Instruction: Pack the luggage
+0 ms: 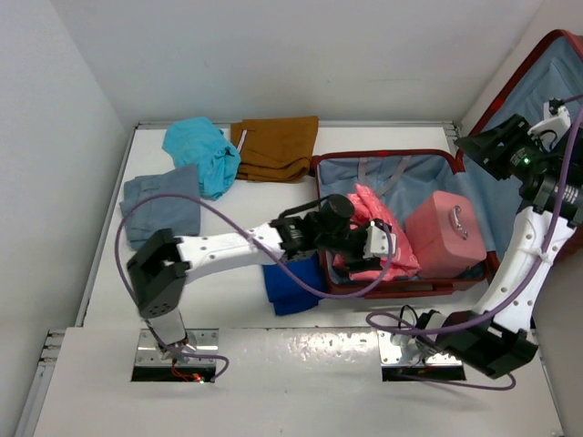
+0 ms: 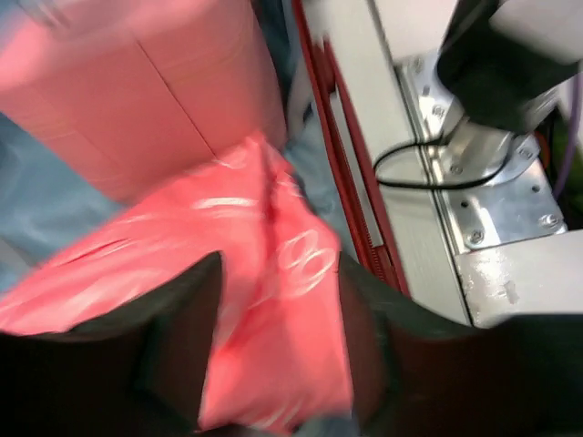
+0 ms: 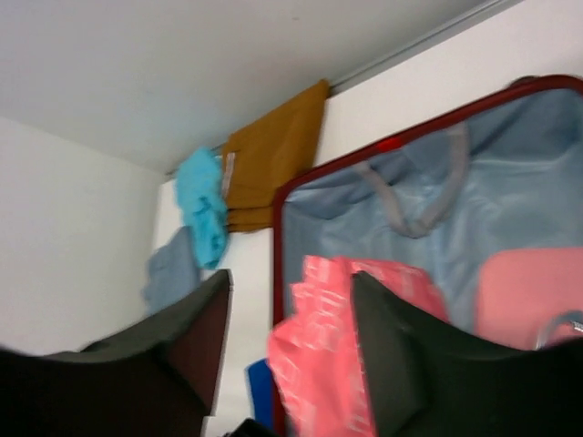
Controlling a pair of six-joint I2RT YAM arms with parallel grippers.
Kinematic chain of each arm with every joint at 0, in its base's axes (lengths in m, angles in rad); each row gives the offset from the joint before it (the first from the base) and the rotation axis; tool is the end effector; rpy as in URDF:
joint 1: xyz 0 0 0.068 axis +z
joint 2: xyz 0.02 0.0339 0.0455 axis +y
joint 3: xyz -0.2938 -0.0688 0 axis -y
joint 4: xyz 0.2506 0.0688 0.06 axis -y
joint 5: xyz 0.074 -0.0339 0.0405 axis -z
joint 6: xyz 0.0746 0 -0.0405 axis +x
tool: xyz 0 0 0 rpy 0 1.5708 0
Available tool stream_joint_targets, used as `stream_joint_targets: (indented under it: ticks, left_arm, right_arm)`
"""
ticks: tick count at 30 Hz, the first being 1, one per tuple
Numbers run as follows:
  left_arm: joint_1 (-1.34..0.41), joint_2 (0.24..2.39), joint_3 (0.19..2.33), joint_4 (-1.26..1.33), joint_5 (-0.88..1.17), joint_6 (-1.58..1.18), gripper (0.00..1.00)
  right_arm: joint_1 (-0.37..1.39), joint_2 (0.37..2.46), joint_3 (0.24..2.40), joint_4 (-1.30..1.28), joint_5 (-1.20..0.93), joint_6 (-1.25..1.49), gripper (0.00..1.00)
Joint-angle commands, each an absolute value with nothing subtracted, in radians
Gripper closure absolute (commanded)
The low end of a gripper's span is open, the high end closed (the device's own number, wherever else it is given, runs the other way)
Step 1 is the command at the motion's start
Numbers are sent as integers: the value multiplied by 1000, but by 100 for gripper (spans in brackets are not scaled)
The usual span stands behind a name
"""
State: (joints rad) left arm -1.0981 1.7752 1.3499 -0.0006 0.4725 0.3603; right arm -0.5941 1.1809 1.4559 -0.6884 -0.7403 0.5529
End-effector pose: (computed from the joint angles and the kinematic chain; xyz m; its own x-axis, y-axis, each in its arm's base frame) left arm 0.1795 -0.4255 0.2944 0.1700 0.3571 -0.9185 0.9848 -0.0956 0.1451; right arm 0.2365 -0.0990 0.4592 -0.3351 0.6942 -0.6370 0.0909 0.6968 0.7115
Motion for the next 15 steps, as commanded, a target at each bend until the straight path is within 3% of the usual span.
stream_joint_targets:
  ticks: [1,4,7,13,15]
  left_arm:
    - [-1089,1573,1336,41,537,322,39]
    - [-1080,1447,1292,66,419,286,26]
    - [-1040,1359,1301,63,268,164,19]
    - [-861,1312,1370,-90,46,-55,17]
    - [-808,1301,1359,-115,37,-67,17]
  right_arm:
    - [-597,1229,1440,-574,-905,606,49]
    - [-585,1296,1427,-563,-1029,620,64]
    - [-473,1357,1453,-716,-1013,461,71]
    - [-137,1399,1313,-819,-809,229,76]
    - [-60,1451,1298,-868,-761,175,70]
